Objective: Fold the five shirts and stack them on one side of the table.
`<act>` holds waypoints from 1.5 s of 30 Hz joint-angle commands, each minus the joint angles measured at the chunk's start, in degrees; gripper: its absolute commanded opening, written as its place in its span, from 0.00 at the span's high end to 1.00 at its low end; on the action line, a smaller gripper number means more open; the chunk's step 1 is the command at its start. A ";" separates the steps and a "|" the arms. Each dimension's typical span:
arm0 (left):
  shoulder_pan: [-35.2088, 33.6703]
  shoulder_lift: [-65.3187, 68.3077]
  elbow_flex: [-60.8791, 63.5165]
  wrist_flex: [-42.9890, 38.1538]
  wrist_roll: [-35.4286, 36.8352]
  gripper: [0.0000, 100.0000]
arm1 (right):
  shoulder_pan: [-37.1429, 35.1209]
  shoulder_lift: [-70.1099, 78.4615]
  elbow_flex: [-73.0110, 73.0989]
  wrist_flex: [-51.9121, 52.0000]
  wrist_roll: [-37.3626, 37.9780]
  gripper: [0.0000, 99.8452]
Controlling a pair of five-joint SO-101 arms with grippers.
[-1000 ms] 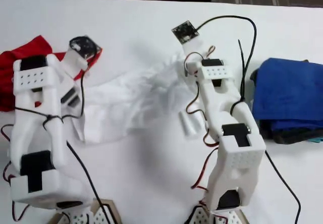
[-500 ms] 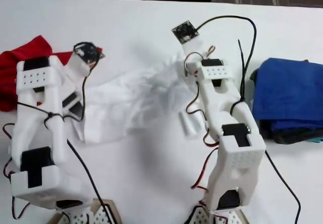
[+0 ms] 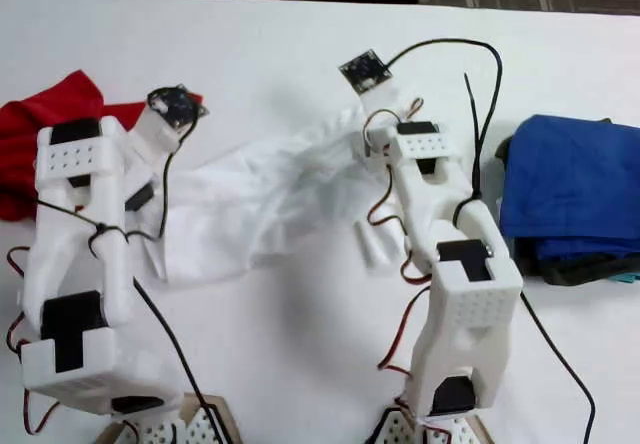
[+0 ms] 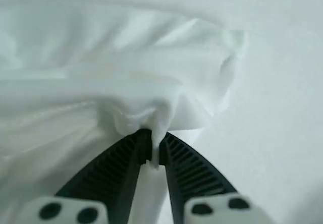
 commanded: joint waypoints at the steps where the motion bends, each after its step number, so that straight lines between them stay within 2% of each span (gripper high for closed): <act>1: -0.62 -0.44 -0.57 -0.09 -0.26 0.98 | -0.48 -0.31 -1.76 -0.92 -0.35 0.98; 7: -0.62 -0.70 -0.57 1.49 -0.26 0.96 | -0.48 -0.31 -1.76 -1.01 -0.35 0.98; 10: -0.44 -0.79 -0.40 7.47 -0.70 0.86 | -0.48 -0.31 -1.76 -1.01 -0.35 0.98; 13: -1.23 -0.26 0.13 6.77 -1.76 0.79 | -0.48 -0.31 -1.76 -1.10 -0.35 0.98; 17: -1.76 -0.26 0.04 0.97 -1.49 0.81 | -0.31 -0.31 -1.76 -1.19 -0.35 0.98; 32: -1.58 8.09 0.04 -3.43 -1.41 0.81 | -0.40 -0.13 -1.76 -1.27 -0.35 0.98; 35: -1.67 7.30 -0.13 -3.08 -1.41 0.85 | -0.40 -0.04 -1.76 -1.27 -0.35 0.98; 38: -2.46 5.98 -1.63 -2.81 -1.41 0.97 | -0.40 0.04 -1.76 -1.27 -0.26 0.98; 39: -2.73 5.54 -2.33 -2.46 -1.41 0.98 | -0.40 0.04 -1.76 -1.27 -0.26 0.98; 45: -2.81 5.10 -9.27 4.31 -1.41 0.97 | -0.40 0.13 -1.76 -1.27 -0.26 0.98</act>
